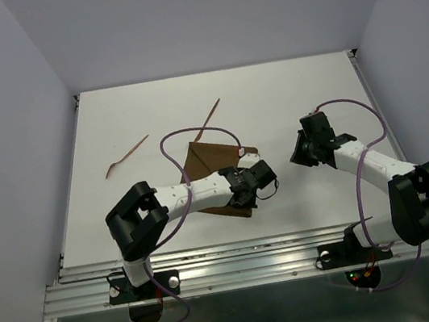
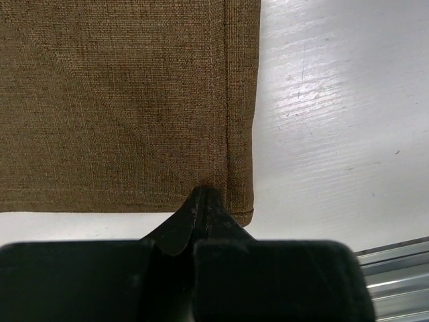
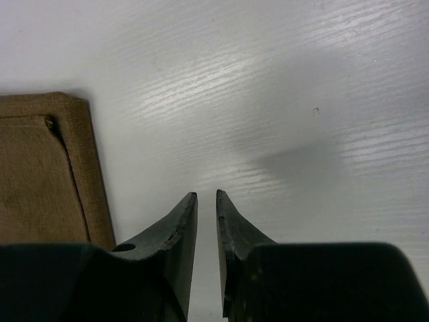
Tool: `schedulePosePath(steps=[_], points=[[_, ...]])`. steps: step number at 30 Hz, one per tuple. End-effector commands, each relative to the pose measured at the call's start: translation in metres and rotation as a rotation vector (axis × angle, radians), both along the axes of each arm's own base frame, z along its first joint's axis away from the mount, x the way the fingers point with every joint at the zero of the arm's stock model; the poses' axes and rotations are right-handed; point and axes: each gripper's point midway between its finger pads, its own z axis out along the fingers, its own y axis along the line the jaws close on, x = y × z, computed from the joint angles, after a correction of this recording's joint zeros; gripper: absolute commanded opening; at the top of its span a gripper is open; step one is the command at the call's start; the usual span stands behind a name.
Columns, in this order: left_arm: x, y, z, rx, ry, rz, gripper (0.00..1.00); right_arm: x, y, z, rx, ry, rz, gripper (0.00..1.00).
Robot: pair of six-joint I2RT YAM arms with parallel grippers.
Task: Fold the napkin into a case and place the utensils inside
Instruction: Pick up the upper triangle-folded napkin from the center of the board.
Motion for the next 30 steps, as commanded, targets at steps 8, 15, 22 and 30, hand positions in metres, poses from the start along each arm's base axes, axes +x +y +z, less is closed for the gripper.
schedulePosePath(steps=[8,15,22,30], points=[[-0.006,-0.007,-0.029,-0.06,0.043,-0.033,0.0,0.003,0.002,0.0,0.008,-0.012,0.014,0.23],[0.006,0.015,-0.017,0.044,-0.041,0.017,0.0,0.002,0.003,0.001,0.018,-0.013,0.014,0.23],[0.022,0.017,0.044,0.0,-0.164,0.03,0.05,0.001,0.006,0.001,0.03,-0.013,0.021,0.23],[0.026,-0.01,0.04,0.029,-0.173,-0.045,0.36,-0.002,0.003,0.003,0.027,-0.024,0.011,0.24]])
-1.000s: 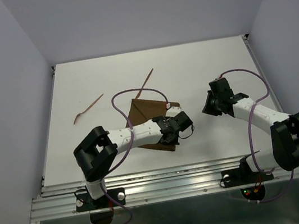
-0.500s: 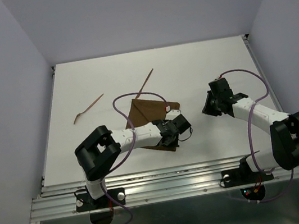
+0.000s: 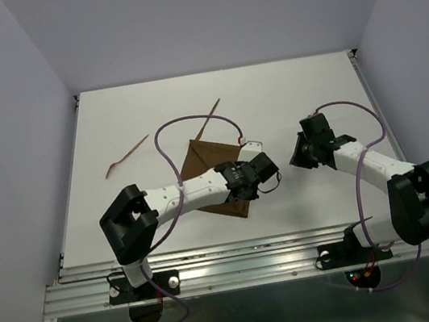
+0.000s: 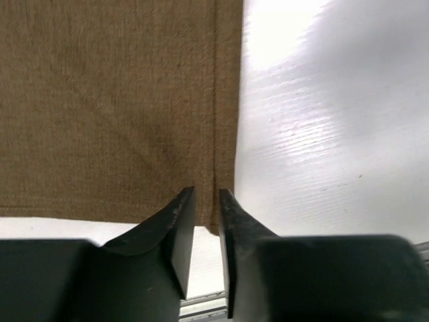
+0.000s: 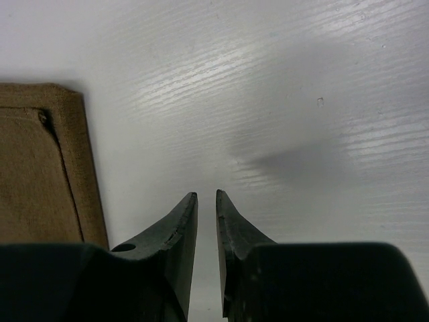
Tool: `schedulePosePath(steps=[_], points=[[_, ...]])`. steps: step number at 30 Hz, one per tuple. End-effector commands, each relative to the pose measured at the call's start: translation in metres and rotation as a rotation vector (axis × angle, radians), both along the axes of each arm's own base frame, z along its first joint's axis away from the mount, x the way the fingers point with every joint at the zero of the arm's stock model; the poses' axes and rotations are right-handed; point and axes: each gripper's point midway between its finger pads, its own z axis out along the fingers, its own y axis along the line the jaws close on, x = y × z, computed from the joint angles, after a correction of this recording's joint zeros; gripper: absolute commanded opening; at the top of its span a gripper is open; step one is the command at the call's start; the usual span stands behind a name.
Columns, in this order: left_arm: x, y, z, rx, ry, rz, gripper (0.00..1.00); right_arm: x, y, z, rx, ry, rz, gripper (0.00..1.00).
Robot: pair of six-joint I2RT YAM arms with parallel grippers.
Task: Fold the napkin into a case and place the utensils inside
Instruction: Pick up the upper triangle-folded napkin from the center of the board.
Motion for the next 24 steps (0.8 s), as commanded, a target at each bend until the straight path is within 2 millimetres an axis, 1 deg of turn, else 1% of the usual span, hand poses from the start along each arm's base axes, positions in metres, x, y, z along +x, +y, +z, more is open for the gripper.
schedulePosePath(steps=[1,2,4,5,7,11,12,15,17,23,24], points=[[0.002,-0.006,0.0,0.059,-0.036,-0.042,0.39,0.003,0.0,0.008,0.012,-0.046,-0.003,0.23],[0.002,-0.006,-0.006,0.078,-0.034,-0.047,0.47,0.002,-0.001,0.007,0.01,-0.043,-0.004,0.23],[0.003,-0.002,-0.013,0.104,-0.038,-0.051,0.52,0.001,-0.002,0.006,0.008,-0.041,-0.007,0.24],[0.004,-0.004,-0.015,0.1,-0.049,-0.053,0.53,0.0,-0.003,0.004,0.002,-0.039,-0.013,0.24],[0.003,0.0,-0.023,0.111,-0.047,-0.064,0.53,0.001,-0.004,0.004,-0.004,-0.041,-0.017,0.24],[-0.002,-0.004,-0.03,0.095,-0.032,-0.104,0.51,0.002,-0.005,0.005,-0.007,-0.043,-0.018,0.24],[-0.002,-0.002,-0.033,0.102,-0.028,-0.108,0.51,0.002,-0.005,0.005,-0.009,-0.042,-0.019,0.24],[-0.003,-0.004,-0.037,0.095,-0.027,-0.121,0.49,0.002,-0.005,0.003,-0.009,-0.036,-0.018,0.24],[-0.005,-0.004,-0.04,0.099,-0.019,-0.129,0.45,0.003,-0.004,0.003,-0.005,-0.035,-0.016,0.24],[-0.007,-0.007,-0.04,0.088,-0.017,-0.138,0.45,0.003,-0.003,0.003,-0.003,-0.033,-0.015,0.24],[-0.007,-0.005,-0.043,0.103,-0.016,-0.137,0.45,0.004,-0.002,0.003,0.001,-0.033,-0.014,0.24]])
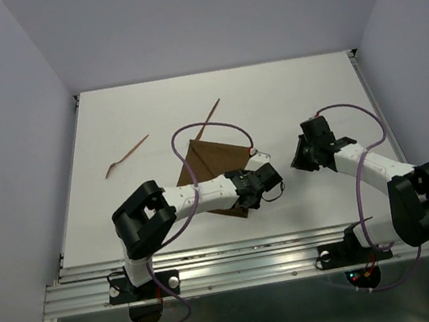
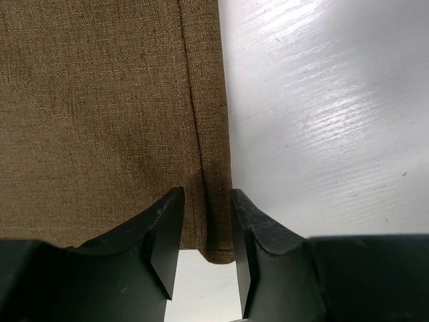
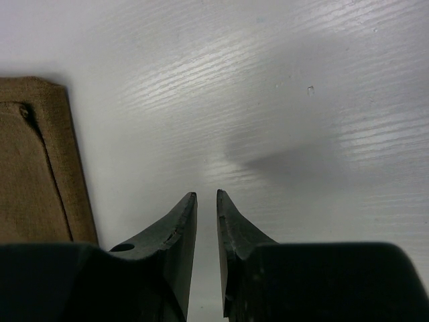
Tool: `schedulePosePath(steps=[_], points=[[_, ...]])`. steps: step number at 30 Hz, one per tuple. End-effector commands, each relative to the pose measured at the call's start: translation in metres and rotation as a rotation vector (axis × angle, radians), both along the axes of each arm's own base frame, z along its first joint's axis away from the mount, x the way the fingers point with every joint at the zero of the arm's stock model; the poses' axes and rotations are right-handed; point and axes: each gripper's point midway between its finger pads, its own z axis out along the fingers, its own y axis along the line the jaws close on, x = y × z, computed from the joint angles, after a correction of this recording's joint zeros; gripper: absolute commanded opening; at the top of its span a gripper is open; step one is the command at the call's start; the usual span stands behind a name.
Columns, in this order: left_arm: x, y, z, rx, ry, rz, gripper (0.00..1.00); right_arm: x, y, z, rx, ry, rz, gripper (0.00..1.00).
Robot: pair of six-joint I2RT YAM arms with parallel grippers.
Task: Fold the napkin into a case and place the utensils inside
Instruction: Pick up the upper triangle-folded napkin from the center of the board.
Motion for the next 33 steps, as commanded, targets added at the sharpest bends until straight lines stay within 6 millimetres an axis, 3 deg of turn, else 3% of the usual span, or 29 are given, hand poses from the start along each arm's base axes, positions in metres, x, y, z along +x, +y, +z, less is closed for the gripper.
schedulePosePath(steps=[1,11,25,31,33], points=[[-0.001,0.001,-0.002,0.026,-0.021,-0.015,0.47,0.011,0.002,0.009,0.011,-0.046,-0.008,0.24],[-0.004,0.005,-0.016,0.121,-0.029,-0.018,0.5,0.011,0.003,0.007,0.016,-0.045,-0.004,0.24],[0.001,0.016,-0.029,0.142,0.015,-0.082,0.44,0.009,0.002,0.008,0.018,-0.049,-0.007,0.24],[0.009,0.019,-0.027,0.109,0.04,-0.1,0.33,0.01,0.003,0.01,0.021,-0.053,-0.006,0.24],[0.012,0.024,-0.026,0.093,0.051,-0.099,0.2,0.008,0.006,0.009,0.028,-0.047,0.019,0.24]])
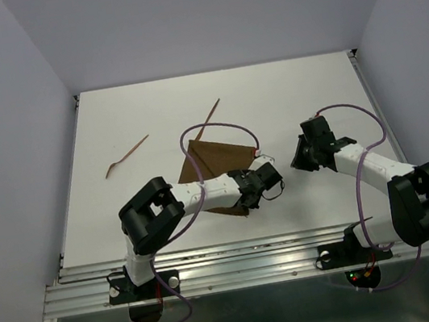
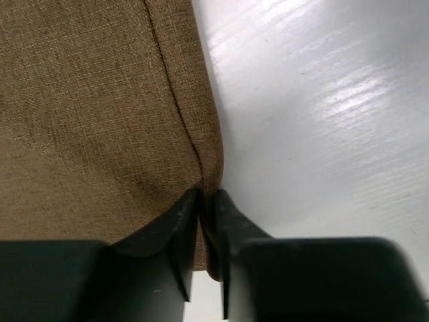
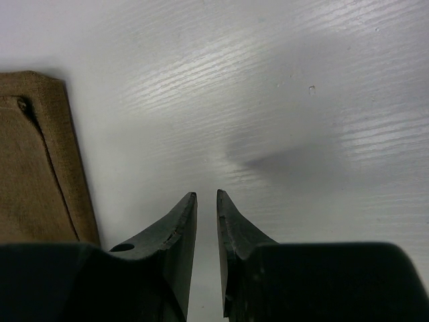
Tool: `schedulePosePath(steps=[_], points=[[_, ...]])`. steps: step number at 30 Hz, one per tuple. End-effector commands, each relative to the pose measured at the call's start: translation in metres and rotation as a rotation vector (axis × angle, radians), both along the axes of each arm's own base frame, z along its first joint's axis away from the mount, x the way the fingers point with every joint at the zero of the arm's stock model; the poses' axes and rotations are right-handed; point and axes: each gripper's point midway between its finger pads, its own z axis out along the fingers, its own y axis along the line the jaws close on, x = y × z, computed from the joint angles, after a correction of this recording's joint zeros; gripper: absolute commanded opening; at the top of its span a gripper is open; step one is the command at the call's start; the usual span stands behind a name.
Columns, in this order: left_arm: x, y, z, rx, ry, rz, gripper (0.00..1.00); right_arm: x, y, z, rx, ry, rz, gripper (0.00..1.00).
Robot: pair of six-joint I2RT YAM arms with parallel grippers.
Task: Fold the napkin into a case and place the utensils inside
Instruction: Pick up the upper triangle-folded napkin from the center of the board.
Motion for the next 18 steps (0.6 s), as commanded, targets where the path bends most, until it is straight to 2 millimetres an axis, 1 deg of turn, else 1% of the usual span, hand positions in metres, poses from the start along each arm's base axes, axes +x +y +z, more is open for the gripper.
schedulePosePath(steps=[1,2,3,5,7,8,11,12,13,14,15,16,17,18], points=[[0.006,0.023,-0.002,0.029,0.026,-0.016,0.2,0.008,0.008,0.009,0.031,-0.044,0.036,0.24],[0.01,0.026,0.001,0.014,0.028,-0.008,0.15,0.007,0.016,0.011,0.064,-0.035,0.076,0.26],[0.012,0.027,0.003,0.008,0.029,-0.011,0.11,0.006,0.02,0.009,0.068,-0.026,0.11,0.28],[0.017,0.029,0.01,-0.014,0.027,-0.005,0.0,0.005,0.029,0.012,0.109,-0.021,0.149,0.31],[0.019,0.028,0.016,-0.032,0.028,-0.011,0.0,0.007,0.036,0.018,0.143,-0.041,0.168,0.34],[0.021,0.028,0.023,-0.052,0.021,-0.013,0.0,0.006,0.041,0.022,0.173,-0.046,0.182,0.36],[0.024,0.028,0.035,-0.091,0.016,-0.017,0.0,0.011,0.056,0.031,0.255,-0.068,0.197,0.43],[0.025,0.026,0.043,-0.125,0.011,-0.018,0.0,0.013,0.065,0.035,0.309,-0.073,0.215,0.53],[0.026,0.026,0.047,-0.139,0.009,-0.019,0.0,0.015,0.07,0.036,0.333,-0.073,0.221,0.58],[0.026,0.025,0.053,-0.166,0.004,-0.024,0.0,0.013,0.081,0.038,0.375,-0.061,0.252,0.64],[0.027,0.024,0.055,-0.179,0.0,-0.027,0.0,0.016,0.085,0.032,0.395,-0.041,0.254,0.66],[0.027,0.026,0.056,-0.185,-0.001,-0.026,0.0,0.019,0.093,0.036,0.419,-0.039,0.256,0.67],[0.028,0.024,0.061,-0.209,-0.006,-0.03,0.0,0.023,0.097,0.038,0.442,-0.047,0.26,0.68],[0.029,0.024,0.062,-0.217,-0.003,-0.028,0.0,0.027,0.1,0.039,0.457,-0.054,0.259,0.68]])
